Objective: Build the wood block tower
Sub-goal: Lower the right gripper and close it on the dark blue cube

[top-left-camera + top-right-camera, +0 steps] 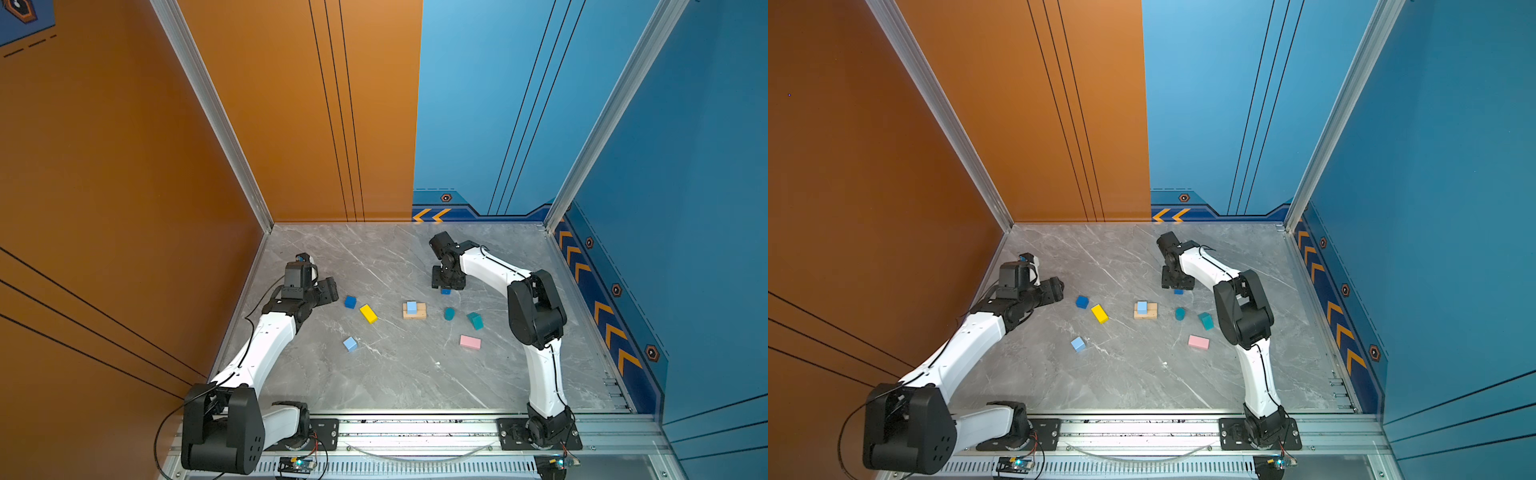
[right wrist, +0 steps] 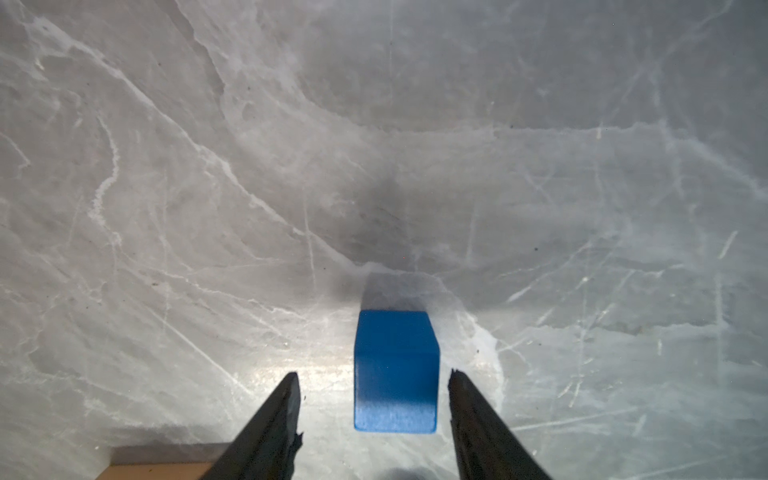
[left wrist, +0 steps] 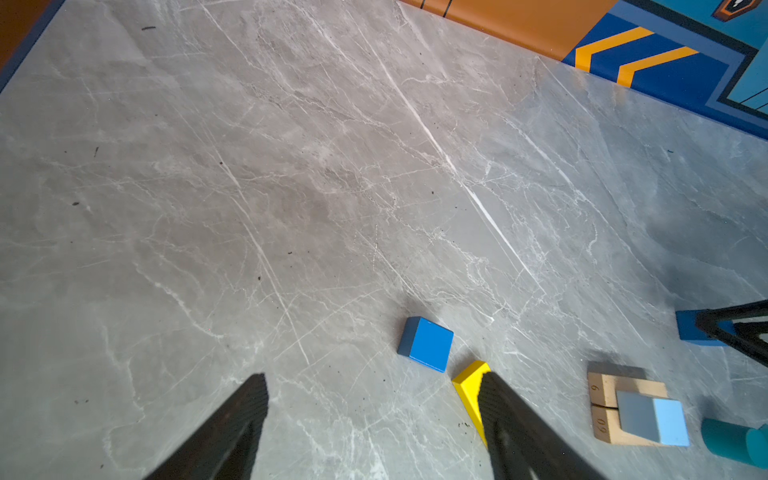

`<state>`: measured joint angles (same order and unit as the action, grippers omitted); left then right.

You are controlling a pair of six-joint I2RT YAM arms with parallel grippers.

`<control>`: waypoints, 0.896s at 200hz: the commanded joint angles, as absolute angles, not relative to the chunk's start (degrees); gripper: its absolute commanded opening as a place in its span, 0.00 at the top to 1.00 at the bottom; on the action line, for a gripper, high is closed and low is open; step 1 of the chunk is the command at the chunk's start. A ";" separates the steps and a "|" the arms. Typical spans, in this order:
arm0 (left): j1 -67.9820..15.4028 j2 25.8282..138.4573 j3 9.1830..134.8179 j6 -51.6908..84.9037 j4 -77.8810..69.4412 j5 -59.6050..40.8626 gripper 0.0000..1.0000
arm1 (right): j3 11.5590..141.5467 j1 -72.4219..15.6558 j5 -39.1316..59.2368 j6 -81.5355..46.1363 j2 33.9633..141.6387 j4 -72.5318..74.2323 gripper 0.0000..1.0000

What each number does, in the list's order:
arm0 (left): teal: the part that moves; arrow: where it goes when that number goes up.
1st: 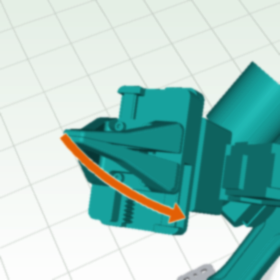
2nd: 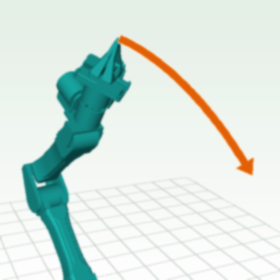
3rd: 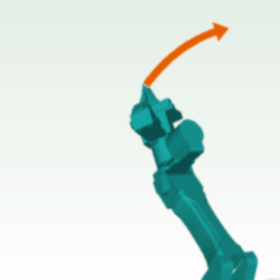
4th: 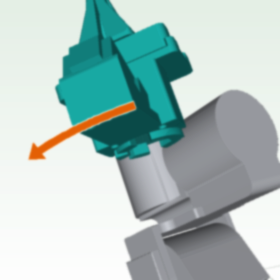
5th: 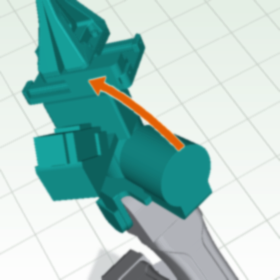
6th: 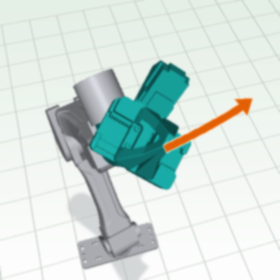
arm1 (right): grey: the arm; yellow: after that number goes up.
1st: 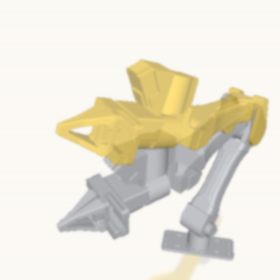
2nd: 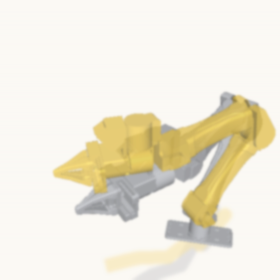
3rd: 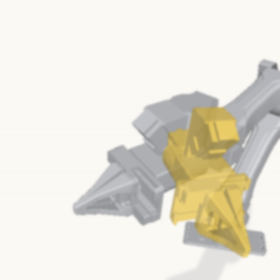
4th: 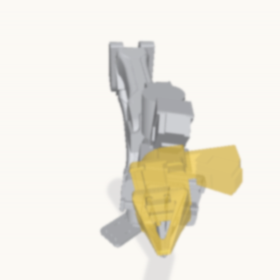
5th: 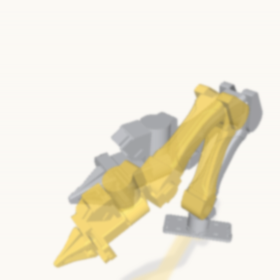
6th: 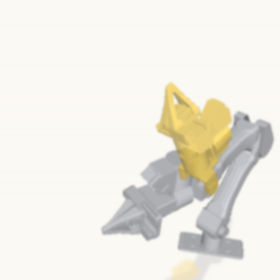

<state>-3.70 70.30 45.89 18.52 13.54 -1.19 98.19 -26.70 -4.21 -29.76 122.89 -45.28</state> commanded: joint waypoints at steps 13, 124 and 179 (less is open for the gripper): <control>-3.43 70.31 46.90 18.91 14.38 -2.04 0.19 | 100.30 -26.98 -6.31 -29.00 123.30 -47.83 0.46; -3.42 70.52 46.96 18.92 14.38 -2.04 0.19 | 100.86 -26.72 -6.40 -29.33 125.29 -47.99 0.51; -3.42 70.73 47.01 18.90 14.24 -1.93 0.19 | 100.72 -26.46 -6.61 -29.53 125.77 -47.99 0.55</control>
